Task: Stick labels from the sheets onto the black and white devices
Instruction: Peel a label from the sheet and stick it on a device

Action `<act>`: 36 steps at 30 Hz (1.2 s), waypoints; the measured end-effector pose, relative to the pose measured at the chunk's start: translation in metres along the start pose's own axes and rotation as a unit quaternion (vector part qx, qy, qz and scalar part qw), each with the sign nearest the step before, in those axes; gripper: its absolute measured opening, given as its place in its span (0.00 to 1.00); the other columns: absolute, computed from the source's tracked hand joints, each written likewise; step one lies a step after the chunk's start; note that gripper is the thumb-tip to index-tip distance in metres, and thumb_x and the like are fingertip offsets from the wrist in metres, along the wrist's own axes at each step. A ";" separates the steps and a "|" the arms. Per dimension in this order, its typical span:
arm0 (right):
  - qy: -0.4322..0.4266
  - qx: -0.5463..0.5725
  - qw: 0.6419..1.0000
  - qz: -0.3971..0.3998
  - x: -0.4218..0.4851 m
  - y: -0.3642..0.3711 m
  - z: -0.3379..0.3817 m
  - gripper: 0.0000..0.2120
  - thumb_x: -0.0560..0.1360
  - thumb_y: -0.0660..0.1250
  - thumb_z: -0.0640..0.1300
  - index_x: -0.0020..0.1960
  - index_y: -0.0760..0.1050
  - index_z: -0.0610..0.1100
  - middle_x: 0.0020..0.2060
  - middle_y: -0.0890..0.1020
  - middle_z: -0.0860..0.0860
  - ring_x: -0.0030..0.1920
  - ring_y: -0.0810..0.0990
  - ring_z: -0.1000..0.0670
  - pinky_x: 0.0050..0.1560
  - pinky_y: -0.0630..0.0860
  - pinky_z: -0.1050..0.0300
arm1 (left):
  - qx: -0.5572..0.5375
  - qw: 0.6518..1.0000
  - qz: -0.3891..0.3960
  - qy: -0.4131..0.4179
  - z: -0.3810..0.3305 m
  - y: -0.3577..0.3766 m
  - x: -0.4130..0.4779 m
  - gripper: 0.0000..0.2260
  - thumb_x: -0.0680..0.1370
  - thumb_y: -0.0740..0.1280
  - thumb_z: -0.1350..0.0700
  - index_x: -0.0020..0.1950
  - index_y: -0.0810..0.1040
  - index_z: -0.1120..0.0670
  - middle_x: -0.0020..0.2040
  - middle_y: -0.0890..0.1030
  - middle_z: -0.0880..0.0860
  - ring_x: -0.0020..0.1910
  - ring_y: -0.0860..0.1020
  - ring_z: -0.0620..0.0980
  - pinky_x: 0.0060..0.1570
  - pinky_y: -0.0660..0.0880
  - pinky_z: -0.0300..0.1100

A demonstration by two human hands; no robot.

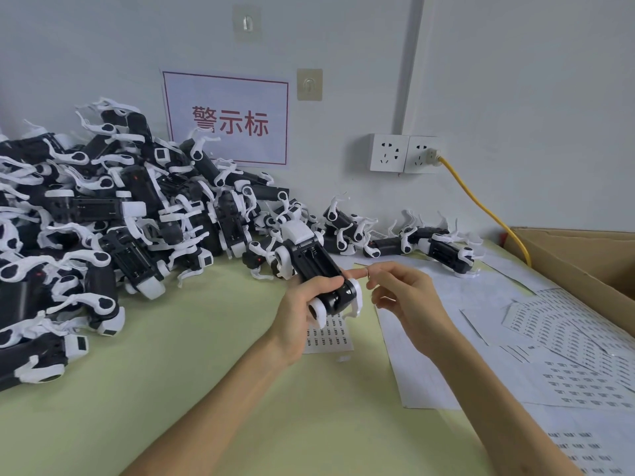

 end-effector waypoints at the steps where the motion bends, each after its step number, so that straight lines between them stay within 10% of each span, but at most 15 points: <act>1: 0.006 0.000 1.000 0.006 0.000 0.000 0.001 0.07 0.79 0.69 0.38 0.44 0.82 0.39 0.45 0.81 0.35 0.33 0.76 0.51 0.42 0.72 0.54 | 0.010 1.000 -0.006 0.002 0.000 0.000 0.000 0.12 0.64 0.72 0.45 0.43 0.85 0.49 0.51 0.87 0.51 0.52 0.83 0.49 0.63 0.69 0.53; 5: 0.015 -0.014 1.000 0.001 0.000 -0.001 0.000 0.07 0.79 0.70 0.40 0.44 0.82 0.38 0.46 0.82 0.35 0.35 0.76 0.50 0.43 0.73 0.55 | 0.037 0.999 0.003 -0.001 -0.001 0.002 -0.002 0.11 0.64 0.72 0.45 0.43 0.85 0.47 0.57 0.86 0.54 0.55 0.82 0.58 0.68 0.68 0.63; 13: 0.005 -0.062 0.998 -0.017 0.002 -0.004 -0.003 0.05 0.78 0.70 0.37 0.44 0.83 0.39 0.37 0.83 0.48 0.34 0.79 0.52 0.42 0.76 0.58 | 0.071 0.997 0.012 0.005 -0.004 0.005 -0.004 0.05 0.68 0.73 0.51 0.43 0.85 0.46 0.56 0.85 0.60 0.45 0.82 0.49 0.40 0.75 0.32; 23: -0.040 -0.135 0.989 -0.043 0.004 -0.002 -0.006 0.03 0.76 0.73 0.36 0.44 0.84 0.41 0.35 0.83 0.50 0.32 0.80 0.54 0.35 0.76 0.63 | 0.136 0.989 0.041 0.033 -0.002 0.007 -0.006 0.16 0.71 0.71 0.56 0.59 0.84 0.51 0.43 0.84 0.47 0.37 0.80 0.41 0.34 0.70 0.27; 36: -0.055 -0.175 0.982 -0.043 0.003 0.000 -0.007 0.07 0.75 0.75 0.40 0.39 0.81 0.45 0.32 0.82 0.53 0.31 0.80 0.54 0.34 0.75 0.62 | 0.157 0.986 0.028 0.043 0.000 0.005 -0.004 0.15 0.70 0.72 0.54 0.55 0.84 0.55 0.49 0.86 0.54 0.51 0.83 0.48 0.49 0.75 0.32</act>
Point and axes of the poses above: each hand's wrist, its own x-axis towards the middle knuckle, its own y-axis out of the palm, z = x × y, the point moved 1 cm from there along x, towards the middle knuckle
